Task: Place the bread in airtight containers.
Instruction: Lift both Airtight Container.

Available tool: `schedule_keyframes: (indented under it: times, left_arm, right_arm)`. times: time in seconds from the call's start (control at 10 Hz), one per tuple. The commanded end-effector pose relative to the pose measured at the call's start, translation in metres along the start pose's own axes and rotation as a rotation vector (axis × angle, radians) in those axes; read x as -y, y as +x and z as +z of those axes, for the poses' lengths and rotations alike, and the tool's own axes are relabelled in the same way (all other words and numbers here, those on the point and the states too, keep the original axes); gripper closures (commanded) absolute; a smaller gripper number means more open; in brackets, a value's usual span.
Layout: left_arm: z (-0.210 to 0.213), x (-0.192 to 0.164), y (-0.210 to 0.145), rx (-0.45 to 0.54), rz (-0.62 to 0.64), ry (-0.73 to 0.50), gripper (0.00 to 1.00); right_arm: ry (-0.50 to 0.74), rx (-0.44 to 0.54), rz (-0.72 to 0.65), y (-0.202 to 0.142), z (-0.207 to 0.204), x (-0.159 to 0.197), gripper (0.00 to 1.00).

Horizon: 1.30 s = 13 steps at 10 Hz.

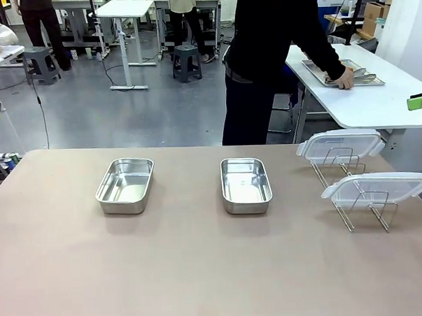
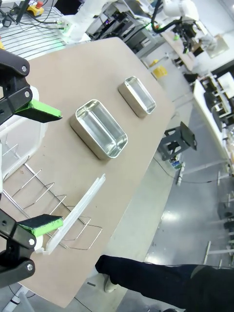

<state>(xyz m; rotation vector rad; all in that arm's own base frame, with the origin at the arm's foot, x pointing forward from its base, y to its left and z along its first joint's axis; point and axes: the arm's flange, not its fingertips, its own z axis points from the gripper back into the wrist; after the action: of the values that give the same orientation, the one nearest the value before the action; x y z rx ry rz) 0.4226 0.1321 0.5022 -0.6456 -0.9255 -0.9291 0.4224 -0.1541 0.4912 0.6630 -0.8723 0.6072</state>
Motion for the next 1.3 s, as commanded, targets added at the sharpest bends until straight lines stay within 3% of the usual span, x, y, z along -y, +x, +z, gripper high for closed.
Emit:
schedule_keyframes:
  times: [0.0, 1.2]
  left_arm:
    - [0.0003, -0.0008, 0.002, 0.031, -0.011, -0.004, 0.0]
    - [0.0003, -0.0008, 0.002, 0.031, -0.011, -0.004, 0.0]
  right_arm:
    - [0.002, 0.028, 0.006, 0.0028, -0.0019, 0.0012, 0.0]
    - [0.002, 0.028, 0.006, 0.0028, -0.0019, 0.0012, 0.0]
